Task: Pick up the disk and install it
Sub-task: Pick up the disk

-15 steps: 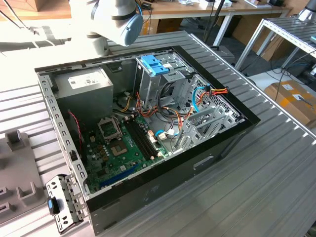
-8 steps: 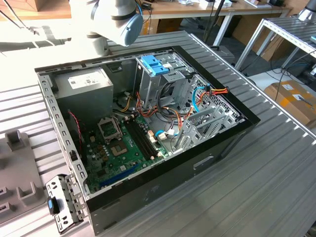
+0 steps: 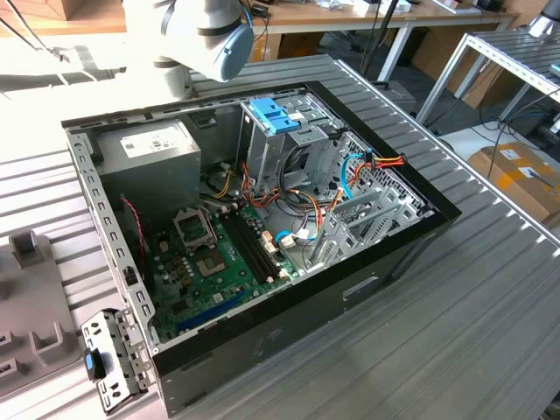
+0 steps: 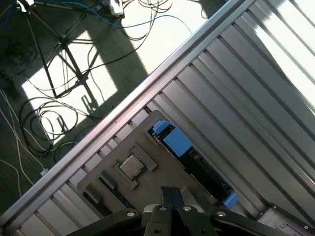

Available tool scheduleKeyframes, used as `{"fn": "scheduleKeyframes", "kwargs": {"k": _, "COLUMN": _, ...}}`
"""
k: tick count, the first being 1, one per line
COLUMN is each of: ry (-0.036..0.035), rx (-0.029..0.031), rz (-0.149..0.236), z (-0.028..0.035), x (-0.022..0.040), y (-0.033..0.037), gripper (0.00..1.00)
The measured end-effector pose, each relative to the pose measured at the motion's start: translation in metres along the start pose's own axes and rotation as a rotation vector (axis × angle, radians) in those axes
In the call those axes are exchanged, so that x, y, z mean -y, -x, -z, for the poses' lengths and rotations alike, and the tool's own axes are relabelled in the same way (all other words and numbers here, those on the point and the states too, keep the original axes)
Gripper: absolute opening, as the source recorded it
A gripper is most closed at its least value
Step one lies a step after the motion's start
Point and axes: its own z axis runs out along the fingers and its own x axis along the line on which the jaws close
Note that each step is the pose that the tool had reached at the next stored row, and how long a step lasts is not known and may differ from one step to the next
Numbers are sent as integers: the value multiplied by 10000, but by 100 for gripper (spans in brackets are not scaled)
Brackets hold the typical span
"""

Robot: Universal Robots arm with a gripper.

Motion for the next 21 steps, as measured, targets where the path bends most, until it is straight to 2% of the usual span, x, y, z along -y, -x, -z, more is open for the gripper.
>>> {"fn": "scheduleKeyframes", "kwargs": {"k": 10, "ry": 36, "rx": -24, "rz": 912, "z": 0, "x": 0, "y": 0, "gripper": 11}}
{"fn": "scheduleKeyframes", "kwargs": {"k": 11, "ry": 50, "rx": -33, "rz": 1269, "z": 0, "x": 0, "y": 0, "gripper": 11}}
{"fn": "scheduleKeyframes", "kwargs": {"k": 13, "ry": 94, "rx": -61, "rz": 2371, "z": 0, "x": 0, "y": 0, "gripper": 11}}
{"fn": "scheduleKeyframes", "kwargs": {"k": 21, "ry": 112, "rx": -72, "rz": 2811, "z": 0, "x": 0, "y": 0, "gripper": 11}}
